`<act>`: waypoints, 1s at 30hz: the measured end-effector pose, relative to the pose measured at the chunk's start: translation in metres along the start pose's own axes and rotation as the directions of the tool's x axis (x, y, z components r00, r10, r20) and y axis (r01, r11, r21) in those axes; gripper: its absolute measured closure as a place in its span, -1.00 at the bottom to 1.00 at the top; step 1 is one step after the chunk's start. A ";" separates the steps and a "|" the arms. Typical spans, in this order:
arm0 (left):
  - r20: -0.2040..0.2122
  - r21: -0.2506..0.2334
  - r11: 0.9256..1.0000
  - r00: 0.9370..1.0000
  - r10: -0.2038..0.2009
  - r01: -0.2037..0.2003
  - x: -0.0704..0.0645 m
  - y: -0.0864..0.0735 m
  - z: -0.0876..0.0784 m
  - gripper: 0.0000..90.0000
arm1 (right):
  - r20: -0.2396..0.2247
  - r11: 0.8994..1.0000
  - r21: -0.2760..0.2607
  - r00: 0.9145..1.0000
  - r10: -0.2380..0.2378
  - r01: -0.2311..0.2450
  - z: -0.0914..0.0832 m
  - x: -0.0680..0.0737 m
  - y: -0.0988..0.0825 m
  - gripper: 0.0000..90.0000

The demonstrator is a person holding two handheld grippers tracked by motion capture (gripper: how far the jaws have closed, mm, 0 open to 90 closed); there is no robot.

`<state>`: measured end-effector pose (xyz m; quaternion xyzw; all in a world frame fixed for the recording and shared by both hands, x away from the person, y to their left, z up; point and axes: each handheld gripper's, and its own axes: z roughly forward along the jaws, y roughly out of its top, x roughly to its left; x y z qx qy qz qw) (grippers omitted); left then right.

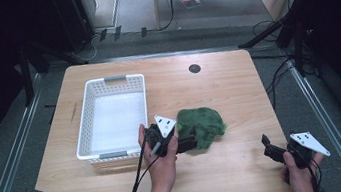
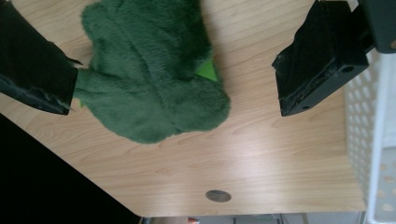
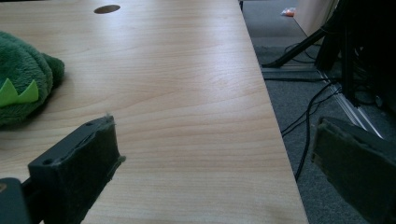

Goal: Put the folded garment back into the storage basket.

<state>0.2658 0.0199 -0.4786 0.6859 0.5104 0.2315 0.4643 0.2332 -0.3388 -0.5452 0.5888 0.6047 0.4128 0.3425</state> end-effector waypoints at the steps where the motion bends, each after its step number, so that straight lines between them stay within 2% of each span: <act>1: 0.001 0.005 1.000 1.000 0.006 -0.006 -0.004 0.000 0.004 -1.00 | -0.001 1.000 0.000 1.000 -0.002 0.002 0.000 0.000 0.000 -0.98; 13: 0.019 0.055 0.998 1.000 0.024 -0.025 -0.016 -0.010 0.030 -1.00 | 0.019 1.000 0.007 1.000 -0.003 0.003 0.000 0.002 0.000 -0.98; 15: 0.034 0.069 0.998 0.999 0.010 -0.012 -0.016 -0.013 0.038 -1.00 | 0.019 1.000 0.008 1.000 -0.003 0.002 0.000 0.001 0.000 -0.98; 18: 0.044 0.092 0.995 0.999 0.019 -0.023 -0.019 -0.016 0.046 -1.00 | 0.017 1.000 0.010 1.000 -0.003 0.003 0.000 0.001 0.000 -0.99; 24: 0.033 0.128 0.992 0.999 0.019 -0.023 -0.020 -0.023 0.059 -1.00 | 0.017 1.000 0.012 1.000 -0.003 0.003 0.000 0.001 0.000 -0.98; 25: 0.028 0.148 0.989 0.999 0.019 -0.023 -0.020 -0.026 0.064 -1.00 | 0.016 1.000 0.014 1.000 -0.002 0.002 0.000 0.002 0.000 -0.98; 30: 0.022 0.158 0.987 0.999 0.039 -0.042 -0.023 -0.031 0.069 -1.00 | 0.014 1.000 0.016 1.000 -0.002 0.002 0.000 0.001 0.000 -0.98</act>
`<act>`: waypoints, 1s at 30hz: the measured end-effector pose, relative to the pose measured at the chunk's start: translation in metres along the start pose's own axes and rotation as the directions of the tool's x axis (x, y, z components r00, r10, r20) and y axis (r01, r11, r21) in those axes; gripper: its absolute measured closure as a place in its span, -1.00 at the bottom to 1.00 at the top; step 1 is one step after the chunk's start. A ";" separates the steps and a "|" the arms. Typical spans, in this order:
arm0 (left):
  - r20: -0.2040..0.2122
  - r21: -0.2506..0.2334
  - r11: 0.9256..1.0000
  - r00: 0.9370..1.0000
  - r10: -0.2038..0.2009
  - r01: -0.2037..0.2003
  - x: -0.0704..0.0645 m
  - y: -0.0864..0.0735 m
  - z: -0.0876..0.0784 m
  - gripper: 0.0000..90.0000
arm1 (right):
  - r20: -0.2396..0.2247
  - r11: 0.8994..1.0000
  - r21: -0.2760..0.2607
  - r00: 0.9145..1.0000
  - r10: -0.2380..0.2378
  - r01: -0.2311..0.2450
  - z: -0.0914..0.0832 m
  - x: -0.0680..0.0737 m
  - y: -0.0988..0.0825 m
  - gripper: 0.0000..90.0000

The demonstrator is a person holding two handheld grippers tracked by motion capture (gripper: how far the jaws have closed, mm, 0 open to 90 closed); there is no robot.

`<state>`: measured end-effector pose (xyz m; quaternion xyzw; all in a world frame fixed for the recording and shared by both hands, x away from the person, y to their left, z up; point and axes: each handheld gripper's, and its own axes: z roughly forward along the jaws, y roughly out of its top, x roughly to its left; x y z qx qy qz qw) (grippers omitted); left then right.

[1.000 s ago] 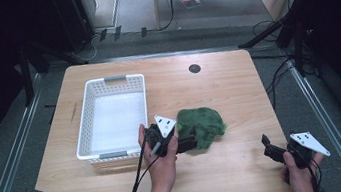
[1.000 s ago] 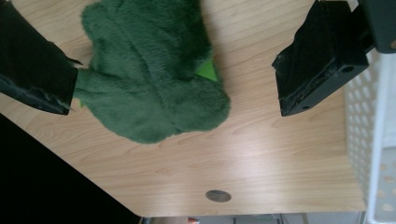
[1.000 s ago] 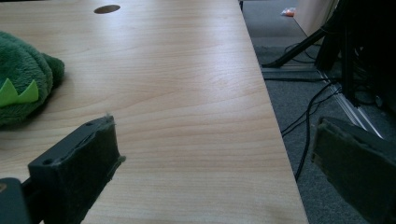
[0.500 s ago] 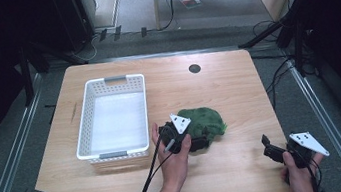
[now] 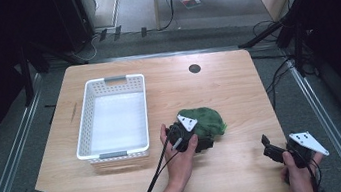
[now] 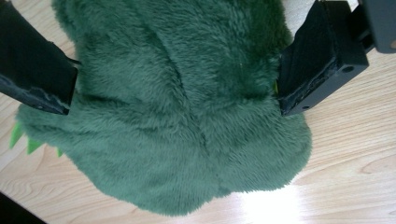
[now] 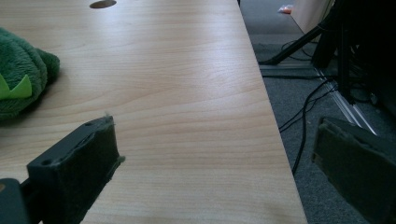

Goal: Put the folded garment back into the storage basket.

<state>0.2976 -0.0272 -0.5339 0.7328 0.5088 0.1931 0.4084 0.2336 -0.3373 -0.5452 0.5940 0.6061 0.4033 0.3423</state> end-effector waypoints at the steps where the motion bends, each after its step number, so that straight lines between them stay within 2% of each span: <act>1: 0.000 0.012 1.000 1.000 0.006 -0.006 0.000 -0.001 0.002 -1.00 | 0.000 1.000 -0.001 1.000 -0.002 0.002 0.000 0.000 0.000 -0.98; 5: -0.018 0.041 0.999 1.000 0.015 -0.014 0.000 -0.005 0.008 -1.00 | -0.002 1.000 0.000 1.000 -0.003 0.003 0.000 0.000 0.000 -0.98; 6: -0.025 0.050 0.998 0.999 0.027 -0.026 -0.001 -0.007 0.011 -1.00 | -0.002 1.000 0.001 1.000 -0.004 0.004 0.000 0.000 0.000 -0.98; 14: -0.046 0.057 0.998 0.998 0.038 -0.035 -0.005 -0.009 0.013 -1.00 | -0.002 1.000 0.006 1.000 -0.002 0.002 0.001 0.000 0.000 -0.98; 18: -0.062 0.088 0.995 0.996 0.060 -0.054 -0.008 -0.010 0.015 -1.00 | -0.002 1.000 0.007 1.000 -0.003 0.003 0.001 0.000 0.000 -0.98; 19: -0.073 0.116 0.990 0.994 0.084 -0.076 -0.010 -0.010 0.017 -1.00 | -0.001 1.000 0.008 1.000 -0.005 0.005 0.001 0.000 0.000 -0.98; 20: -0.073 0.116 0.990 0.994 0.084 -0.076 -0.010 -0.010 0.017 -0.99 | -0.001 1.000 0.008 1.000 -0.007 0.007 0.001 0.000 0.000 -0.98; 21: -0.090 0.131 0.987 0.990 0.104 -0.092 -0.012 -0.010 0.018 -0.96 | -0.003 1.000 0.009 1.000 -0.006 0.006 0.001 0.000 0.000 -0.98; 23: -0.099 0.134 0.987 0.989 0.108 -0.094 -0.011 -0.010 0.019 -0.90 | -0.002 1.000 0.009 1.000 -0.006 0.006 0.001 0.000 0.000 -0.98; 29: -0.115 0.118 0.990 0.989 0.096 -0.082 -0.011 -0.009 0.018 -0.75 | -0.004 1.000 0.011 1.000 -0.008 0.008 0.001 0.000 0.000 -0.98; 30: -0.115 0.110 0.990 0.988 0.099 -0.086 -0.010 -0.008 0.017 -0.60 | -0.003 1.000 0.011 1.000 -0.008 0.008 0.001 0.000 0.000 -0.98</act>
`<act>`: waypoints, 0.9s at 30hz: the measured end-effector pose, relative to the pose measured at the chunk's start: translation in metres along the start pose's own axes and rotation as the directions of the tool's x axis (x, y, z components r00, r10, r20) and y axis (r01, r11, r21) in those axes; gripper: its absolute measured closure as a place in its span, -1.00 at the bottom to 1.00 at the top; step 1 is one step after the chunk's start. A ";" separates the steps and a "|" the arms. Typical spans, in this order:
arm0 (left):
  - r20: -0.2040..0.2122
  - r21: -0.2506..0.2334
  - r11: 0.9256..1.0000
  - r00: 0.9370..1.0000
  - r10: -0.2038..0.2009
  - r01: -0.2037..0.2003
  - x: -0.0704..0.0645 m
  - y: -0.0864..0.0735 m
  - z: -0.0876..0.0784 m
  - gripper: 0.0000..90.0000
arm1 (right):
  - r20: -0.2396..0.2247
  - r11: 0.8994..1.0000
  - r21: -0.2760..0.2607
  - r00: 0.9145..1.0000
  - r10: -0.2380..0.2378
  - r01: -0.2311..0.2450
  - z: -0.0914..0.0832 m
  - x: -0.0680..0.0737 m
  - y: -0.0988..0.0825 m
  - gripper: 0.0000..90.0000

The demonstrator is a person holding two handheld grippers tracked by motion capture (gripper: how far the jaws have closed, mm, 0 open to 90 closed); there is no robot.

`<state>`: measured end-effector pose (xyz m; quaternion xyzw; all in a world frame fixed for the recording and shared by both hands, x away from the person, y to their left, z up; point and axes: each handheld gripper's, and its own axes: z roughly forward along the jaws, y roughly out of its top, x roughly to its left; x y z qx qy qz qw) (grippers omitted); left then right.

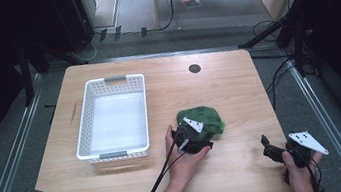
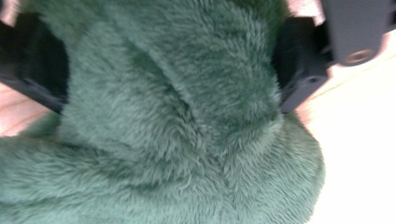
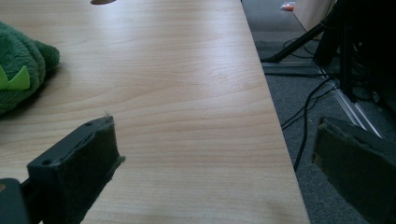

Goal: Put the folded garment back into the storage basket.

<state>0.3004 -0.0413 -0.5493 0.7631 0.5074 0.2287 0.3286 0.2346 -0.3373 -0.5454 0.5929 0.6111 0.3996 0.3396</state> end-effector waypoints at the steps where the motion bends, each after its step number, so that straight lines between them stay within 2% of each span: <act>1: -0.004 -0.007 1.000 1.000 -0.005 0.005 0.000 0.000 0.000 -0.48 | 0.000 1.000 0.000 1.000 0.003 -0.003 0.000 0.000 0.000 -0.98; 4: -0.004 -0.007 1.000 1.000 -0.004 0.004 0.002 0.001 -0.001 -0.30 | -0.003 1.000 0.002 1.000 0.004 -0.004 0.000 0.000 0.000 -0.98; 10: -0.011 -0.013 1.000 1.000 -0.014 0.014 0.004 0.001 -0.003 -0.17 | -0.004 1.000 0.005 1.000 0.005 -0.005 0.000 0.000 0.000 -0.98; 11: -0.002 -0.018 1.000 1.000 -0.007 0.007 0.006 0.002 -0.005 0.00 | -0.005 1.000 0.004 1.000 0.004 -0.004 0.001 -0.001 0.000 -0.98; 14: 0.006 -0.029 0.999 1.000 -0.013 0.013 0.008 0.002 -0.007 0.14 | -0.005 1.000 0.006 1.000 0.006 -0.006 0.001 -0.001 0.000 -0.98; 15: 0.007 -0.047 0.999 1.000 -0.012 0.012 0.011 0.003 -0.011 0.17 | -0.006 1.000 0.006 1.000 0.007 -0.007 0.001 -0.001 0.000 -0.98; 18: 0.012 -0.059 0.998 1.000 -0.014 0.014 0.013 0.005 -0.015 0.21 | -0.007 1.000 0.007 1.000 0.007 -0.007 0.001 -0.001 0.000 -0.98; 19: 0.016 -0.082 0.996 1.000 -0.018 0.020 0.014 0.008 -0.021 0.21 | -0.007 1.000 0.007 1.000 0.008 -0.008 0.001 -0.001 0.000 -0.98; 24: 0.034 -0.112 0.993 0.999 -0.021 0.025 0.018 0.013 -0.033 0.21 | -0.006 1.000 0.008 1.000 0.008 -0.008 0.001 -0.001 0.000 -0.98; 26: 0.040 -0.127 0.992 0.999 -0.014 0.019 0.021 0.014 -0.039 0.21 | -0.005 1.000 0.008 1.000 0.007 -0.007 0.001 0.000 0.000 -0.98; 27: 0.031 -0.145 0.989 1.000 0.008 -0.004 0.023 0.015 -0.044 0.21 | -0.005 1.000 0.009 1.000 0.007 -0.007 0.001 0.000 0.000 -0.98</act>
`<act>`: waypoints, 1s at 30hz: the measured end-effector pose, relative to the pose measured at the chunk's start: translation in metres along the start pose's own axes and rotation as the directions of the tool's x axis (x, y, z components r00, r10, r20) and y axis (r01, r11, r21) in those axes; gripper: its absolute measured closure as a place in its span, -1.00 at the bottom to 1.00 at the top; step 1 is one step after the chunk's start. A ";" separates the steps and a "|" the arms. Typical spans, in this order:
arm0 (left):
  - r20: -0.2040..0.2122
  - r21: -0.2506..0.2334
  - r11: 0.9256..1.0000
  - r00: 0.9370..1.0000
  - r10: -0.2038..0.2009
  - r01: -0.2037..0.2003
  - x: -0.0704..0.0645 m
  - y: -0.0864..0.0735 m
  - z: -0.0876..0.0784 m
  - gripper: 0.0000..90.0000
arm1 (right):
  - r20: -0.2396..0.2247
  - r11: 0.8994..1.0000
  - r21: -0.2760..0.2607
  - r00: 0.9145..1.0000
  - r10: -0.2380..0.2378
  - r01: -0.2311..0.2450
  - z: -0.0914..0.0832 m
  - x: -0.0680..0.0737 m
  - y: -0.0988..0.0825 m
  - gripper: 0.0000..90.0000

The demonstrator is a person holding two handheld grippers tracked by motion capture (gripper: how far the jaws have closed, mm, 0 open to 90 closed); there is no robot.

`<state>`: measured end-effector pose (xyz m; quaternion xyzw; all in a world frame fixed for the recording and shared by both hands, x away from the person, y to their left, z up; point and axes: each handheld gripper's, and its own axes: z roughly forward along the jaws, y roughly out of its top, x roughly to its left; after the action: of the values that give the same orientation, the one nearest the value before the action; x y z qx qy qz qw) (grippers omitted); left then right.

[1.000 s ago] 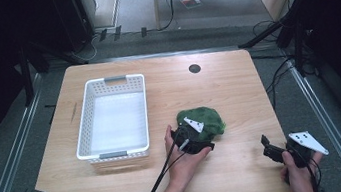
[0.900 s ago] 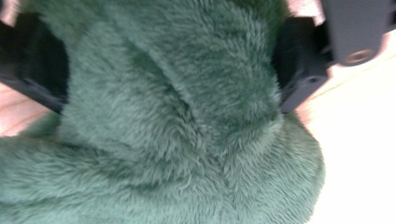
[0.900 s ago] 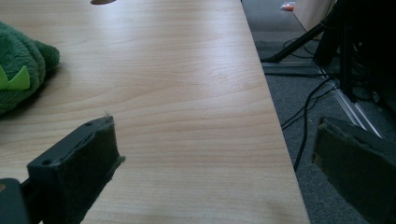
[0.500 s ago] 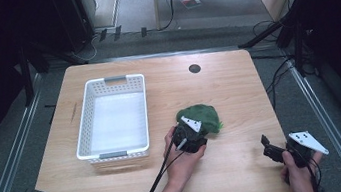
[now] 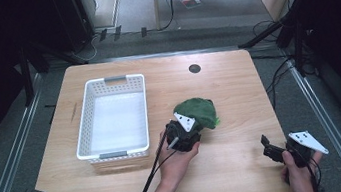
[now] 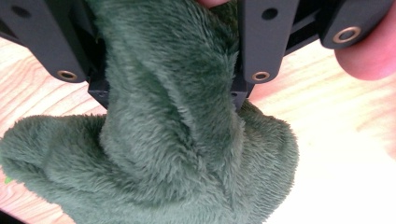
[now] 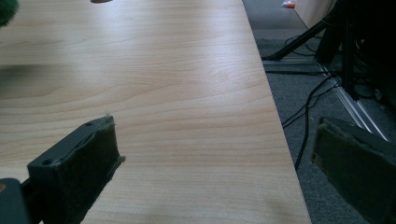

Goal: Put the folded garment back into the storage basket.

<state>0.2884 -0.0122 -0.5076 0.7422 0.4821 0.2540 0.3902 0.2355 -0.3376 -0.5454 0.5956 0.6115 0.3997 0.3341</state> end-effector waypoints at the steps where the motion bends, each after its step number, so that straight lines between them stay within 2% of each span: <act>1: 0.000 0.000 1.000 1.000 0.000 0.000 0.000 0.000 0.000 0.21 | 0.000 1.000 0.000 1.000 -0.001 0.001 0.000 0.000 0.000 -0.98; 4: 0.022 -0.022 1.000 1.000 0.017 -0.017 0.004 0.004 -0.009 0.21 | 0.000 1.000 0.000 1.000 -0.004 0.004 0.000 0.000 0.000 -0.98; 9: 0.040 -0.031 0.999 0.999 0.010 -0.009 0.009 0.007 -0.017 0.21 | 0.002 1.000 0.002 1.000 -0.005 0.005 0.000 0.000 0.000 -0.98; 15: 0.030 -0.053 0.999 0.999 0.014 -0.012 0.018 0.012 -0.028 0.21 | 0.002 1.000 0.002 1.000 -0.007 0.007 0.000 0.000 0.000 -0.98; 22: 0.047 -0.087 0.996 0.999 -0.012 0.016 0.028 0.023 -0.042 0.21 | 0.002 1.000 0.002 1.000 -0.009 0.009 0.000 0.000 0.000 -0.98; 28: 0.034 -0.103 0.995 0.999 -0.015 0.018 0.037 0.029 -0.051 0.20 | 0.002 1.000 0.003 1.000 -0.008 0.008 0.000 0.001 0.000 -0.98; 30: 0.036 -0.112 0.993 0.999 -0.027 0.031 0.042 0.031 -0.054 0.20 | 0.001 1.000 0.003 1.000 -0.009 0.009 0.000 0.001 0.000 -0.98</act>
<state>0.2811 0.0375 -0.4511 0.7160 0.4710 0.2622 0.4436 0.2356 -0.3369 -0.5454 0.5937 0.6145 0.3970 0.3353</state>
